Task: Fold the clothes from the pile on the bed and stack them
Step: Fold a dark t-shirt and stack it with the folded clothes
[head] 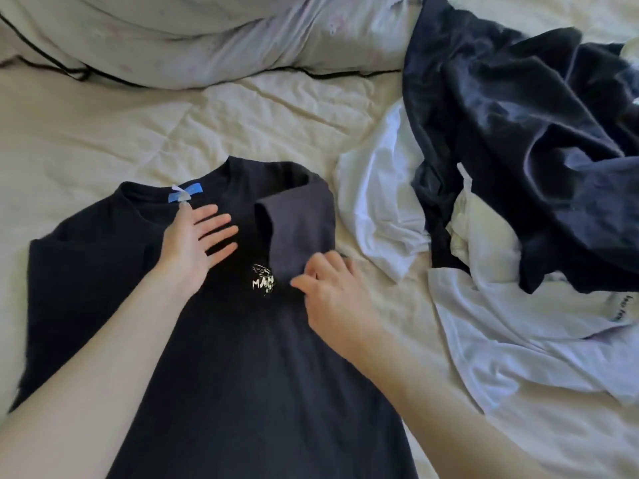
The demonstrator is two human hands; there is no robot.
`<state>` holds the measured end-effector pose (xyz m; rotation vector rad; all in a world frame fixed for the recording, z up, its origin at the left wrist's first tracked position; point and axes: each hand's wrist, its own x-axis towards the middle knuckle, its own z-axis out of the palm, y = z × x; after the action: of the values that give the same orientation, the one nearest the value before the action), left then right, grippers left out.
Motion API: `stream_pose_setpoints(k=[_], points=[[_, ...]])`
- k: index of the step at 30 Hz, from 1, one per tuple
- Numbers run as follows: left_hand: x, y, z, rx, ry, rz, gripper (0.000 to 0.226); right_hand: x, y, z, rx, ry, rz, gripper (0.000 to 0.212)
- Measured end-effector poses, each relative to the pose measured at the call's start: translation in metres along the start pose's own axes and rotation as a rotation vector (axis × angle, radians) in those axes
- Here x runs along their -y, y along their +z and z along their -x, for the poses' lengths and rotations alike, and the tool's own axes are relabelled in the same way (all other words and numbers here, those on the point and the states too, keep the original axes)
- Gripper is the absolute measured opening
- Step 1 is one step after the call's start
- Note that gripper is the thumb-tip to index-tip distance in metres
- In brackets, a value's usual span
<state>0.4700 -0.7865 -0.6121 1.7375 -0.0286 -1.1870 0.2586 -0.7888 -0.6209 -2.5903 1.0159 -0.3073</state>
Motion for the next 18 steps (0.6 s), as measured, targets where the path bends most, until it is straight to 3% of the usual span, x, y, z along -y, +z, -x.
stream_pose_setpoints(k=[2, 4, 6, 9, 11, 13, 14, 16, 18], points=[[-0.015, 0.007, -0.008, 0.041, -0.004, -0.112, 0.048, 0.001, 0.013, 0.017, 0.291, -0.032, -0.032, 0.026], [-0.020, 0.023, -0.019, 0.108, 0.009, -0.345, 0.050, 0.002, 0.019, 0.030, 0.181, 0.047, -0.193, 0.020], [-0.020, 0.042, -0.026, 0.160, 0.061, -0.589, 0.049, 0.001, 0.017, 0.037, -0.027, 0.351, -0.342, 0.022], [-0.015, 0.068, -0.036, 0.223, 0.115, -0.800, 0.041, -0.011, 0.012, 0.029, -0.011, 0.991, -0.788, 0.038], [-0.009, 0.080, -0.042, 0.228, 0.154, -0.838, 0.036, -0.019, 0.010, 0.016, 0.040, 1.261, -1.115, 0.038], [-0.007, 0.089, -0.047, 0.209, 0.189, -0.759, 0.019, -0.025, 0.010, 0.002, 0.029, 1.413, -1.347, 0.031], [-0.008, 0.093, -0.049, 0.191, 0.197, -0.709, 0.012, -0.026, 0.011, -0.004, 0.014, 1.448, -1.407, 0.030], [-0.013, 0.099, -0.054, 0.182, 0.207, -0.646, 0.022, -0.028, 0.014, -0.015, -0.036, 1.514, -1.482, 0.027], [-0.017, 0.103, -0.060, 0.193, 0.199, -0.705, 0.017, -0.029, 0.017, -0.020, -0.059, 1.575, -1.506, 0.019]])
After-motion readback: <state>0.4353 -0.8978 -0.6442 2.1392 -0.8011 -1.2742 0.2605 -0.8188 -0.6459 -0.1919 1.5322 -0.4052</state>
